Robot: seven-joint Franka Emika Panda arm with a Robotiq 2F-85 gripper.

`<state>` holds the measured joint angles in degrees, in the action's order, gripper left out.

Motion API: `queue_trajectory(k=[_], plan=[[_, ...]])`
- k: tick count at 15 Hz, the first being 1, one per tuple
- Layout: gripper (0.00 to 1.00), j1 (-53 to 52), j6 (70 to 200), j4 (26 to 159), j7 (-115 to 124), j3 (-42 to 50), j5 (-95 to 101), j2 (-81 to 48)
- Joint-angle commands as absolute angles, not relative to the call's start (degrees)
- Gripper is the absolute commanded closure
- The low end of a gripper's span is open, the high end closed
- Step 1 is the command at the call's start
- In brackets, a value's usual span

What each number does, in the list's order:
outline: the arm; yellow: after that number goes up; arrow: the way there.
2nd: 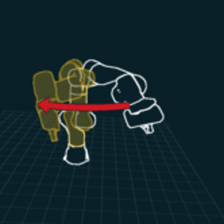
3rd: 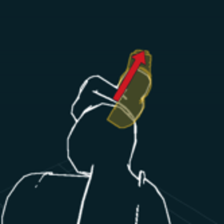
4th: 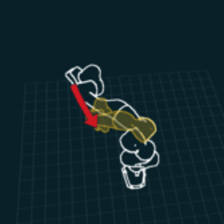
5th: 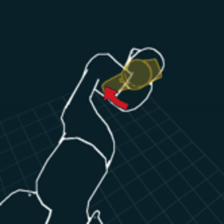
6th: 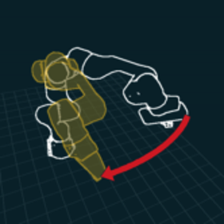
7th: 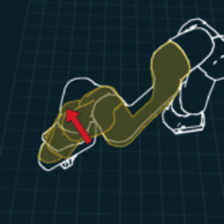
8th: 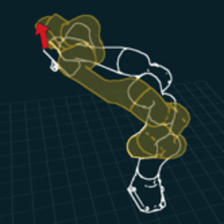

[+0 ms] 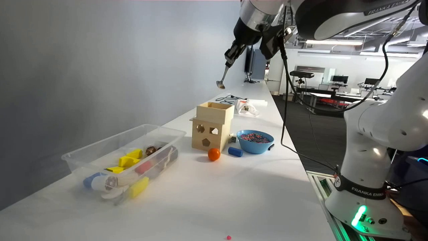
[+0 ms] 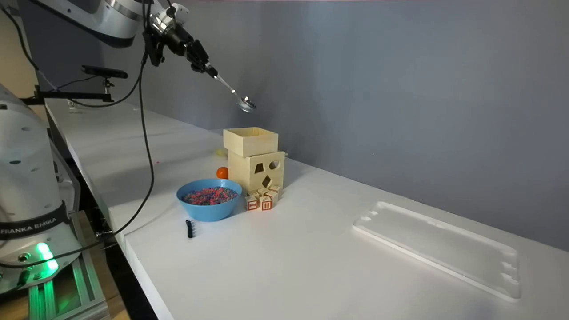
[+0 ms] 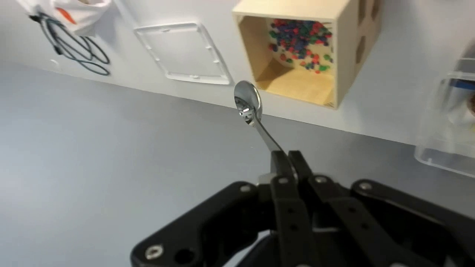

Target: Put some cereal from the blue bowl in the topmost box.

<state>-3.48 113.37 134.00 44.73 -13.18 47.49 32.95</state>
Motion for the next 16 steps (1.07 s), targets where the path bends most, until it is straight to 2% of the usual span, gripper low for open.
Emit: queue_trajectory(k=[1, 5, 12, 16], plan=[[0.99, -3.25, 102.21, 136.18, 41.88, -16.46, 51.21, 37.91], [0.99, -7.37, 91.10, 137.43, 31.95, -15.76, 49.95, 39.96], [0.99, -12.87, 94.17, 146.28, 16.46, -8.10, 41.59, 42.91], [0.99, -13.06, 93.26, 149.56, 11.27, -7.12, 36.09, 41.70]])
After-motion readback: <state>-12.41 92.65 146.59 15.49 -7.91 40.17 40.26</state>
